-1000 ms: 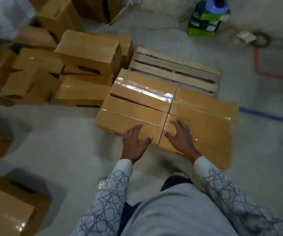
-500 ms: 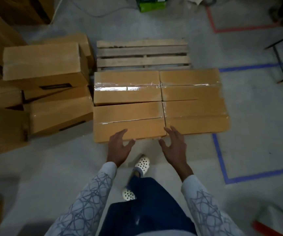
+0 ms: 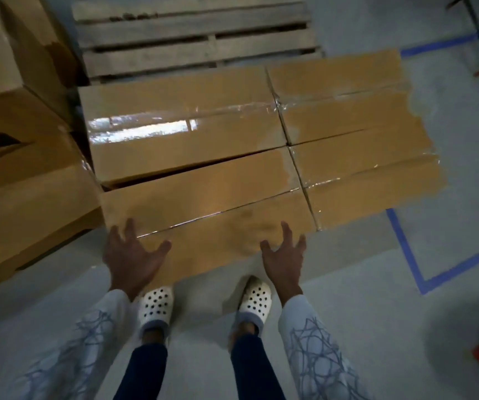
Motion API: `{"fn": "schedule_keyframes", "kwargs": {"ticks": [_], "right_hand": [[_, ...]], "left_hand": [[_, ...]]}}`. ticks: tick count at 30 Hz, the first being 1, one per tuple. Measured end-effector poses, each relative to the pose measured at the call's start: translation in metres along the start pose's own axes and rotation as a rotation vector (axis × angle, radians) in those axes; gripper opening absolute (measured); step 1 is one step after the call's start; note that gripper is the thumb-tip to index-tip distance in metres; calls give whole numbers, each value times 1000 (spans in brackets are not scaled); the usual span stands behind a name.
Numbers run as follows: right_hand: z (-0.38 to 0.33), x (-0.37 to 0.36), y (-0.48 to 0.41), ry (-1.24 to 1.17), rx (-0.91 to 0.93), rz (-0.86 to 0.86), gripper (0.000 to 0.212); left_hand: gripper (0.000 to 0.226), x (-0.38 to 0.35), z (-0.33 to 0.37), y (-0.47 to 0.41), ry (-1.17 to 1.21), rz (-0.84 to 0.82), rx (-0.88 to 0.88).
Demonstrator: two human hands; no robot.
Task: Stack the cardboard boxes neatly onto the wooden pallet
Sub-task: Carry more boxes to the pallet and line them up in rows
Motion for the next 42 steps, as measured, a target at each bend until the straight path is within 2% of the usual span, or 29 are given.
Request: {"fn": "schedule_keyframes", "kwargs": {"ticks": [3,5,9,13,16,19,21,29,34,37,42], "right_hand": [[17,-36,-15,-89,-90,-6,78],[21,-53,-20,-127,-111,-36,81],[16,-72,-23,-199,-162,-35,86],[9,-76,-25,-230,-197,-21,87],[8,-74,-30,-239,-240,-10,88],[10,-75,-35,-249,-263,-17,92],[11,-79,-35,-245,-273,-31,92],[7,-85,-37,-233,-279,-43,93],[6,-85,-35,-234,-277,-51,96],[6,-84,-35,-232,-269,-66,98],[7,-82,-36,-206,-268,-83,99]], "left_hand": [[129,-17,-43,-62,-6,9,148],[131,-22,-63,-86,164,-36,201],[73,-12,-45,-86,494,-173,170],[41,-11,-39,-96,591,-228,183],[46,-8,-32,-98,654,-242,196],[26,-4,-25,-98,704,-255,169],[26,2,-20,-99,698,-268,164],[58,-4,-35,-124,598,-286,181],[52,-9,-38,-126,564,-329,200],[66,-12,-40,-129,546,-322,225],[62,-11,-34,-126,570,-204,151]]}}
Point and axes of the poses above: each hand's wrist, its own y-axis away from the middle knuckle, its own x-axis out of the back of the hand, z = x × y, the point moved 4 cm from there along -y, towards the middle knuckle, and after that the axes turned 9 degrees about x, right-handed, at the moved point
